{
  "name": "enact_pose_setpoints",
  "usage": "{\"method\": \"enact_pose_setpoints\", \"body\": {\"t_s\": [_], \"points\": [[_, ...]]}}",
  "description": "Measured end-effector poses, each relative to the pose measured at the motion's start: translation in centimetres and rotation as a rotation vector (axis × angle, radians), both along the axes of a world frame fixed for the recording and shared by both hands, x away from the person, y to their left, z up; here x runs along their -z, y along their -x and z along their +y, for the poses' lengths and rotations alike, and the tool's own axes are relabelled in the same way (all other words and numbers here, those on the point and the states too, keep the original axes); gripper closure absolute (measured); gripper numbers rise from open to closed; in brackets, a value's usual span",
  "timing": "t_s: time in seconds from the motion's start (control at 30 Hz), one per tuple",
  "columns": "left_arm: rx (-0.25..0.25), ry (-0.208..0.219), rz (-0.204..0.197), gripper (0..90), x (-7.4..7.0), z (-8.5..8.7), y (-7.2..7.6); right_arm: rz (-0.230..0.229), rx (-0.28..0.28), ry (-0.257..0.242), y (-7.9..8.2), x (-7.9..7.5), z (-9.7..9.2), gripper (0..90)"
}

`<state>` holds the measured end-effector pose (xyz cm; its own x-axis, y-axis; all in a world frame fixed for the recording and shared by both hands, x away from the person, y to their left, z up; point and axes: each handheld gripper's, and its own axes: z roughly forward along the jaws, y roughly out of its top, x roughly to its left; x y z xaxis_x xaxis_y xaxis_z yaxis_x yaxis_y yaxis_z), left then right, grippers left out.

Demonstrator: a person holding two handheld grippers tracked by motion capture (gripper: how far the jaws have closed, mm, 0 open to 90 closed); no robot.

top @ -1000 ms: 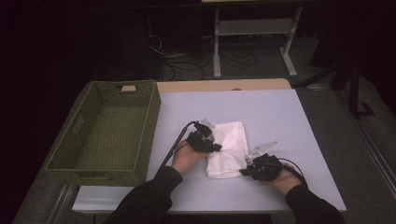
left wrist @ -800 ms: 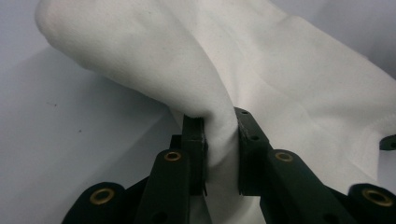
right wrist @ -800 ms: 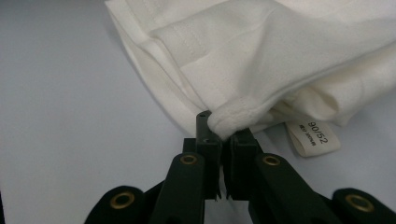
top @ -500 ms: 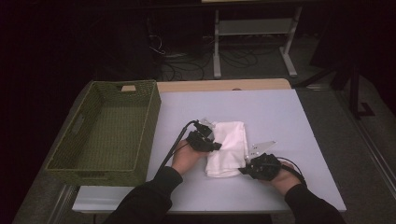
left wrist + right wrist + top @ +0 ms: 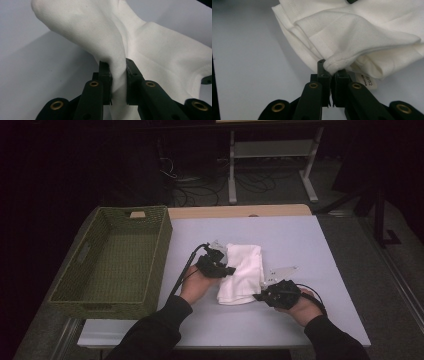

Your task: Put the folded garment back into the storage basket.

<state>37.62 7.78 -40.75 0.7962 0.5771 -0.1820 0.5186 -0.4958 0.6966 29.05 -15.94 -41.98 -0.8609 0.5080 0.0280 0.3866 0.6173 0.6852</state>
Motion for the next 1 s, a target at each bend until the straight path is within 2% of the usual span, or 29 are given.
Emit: {"method": "enact_pose_setpoints", "body": {"t_s": [0.27, 0.47, 0.83, 1.0], "points": [[-0.003, 0.002, -0.009, 78.6, -1.5, 0.4, 0.1, 0.006, -0.032, -0.030, -0.3, -1.6, 0.2, 85.4], [-0.017, -0.002, -0.022, 78.7, -3.2, 0.7, -0.1, -0.010, -0.057, -0.054, -0.9, -3.2, 0.4, 85.4], [-0.031, -0.018, -0.042, 78.7, -6.0, 1.7, -0.3, -0.023, -0.104, -0.079, -1.9, -5.5, 1.6, 85.4], [-0.042, -0.010, -0.032, 78.6, -7.0, 2.6, -0.5, -0.027, -0.139, -0.085, -2.4, -6.5, 2.5, 85.4]]}}
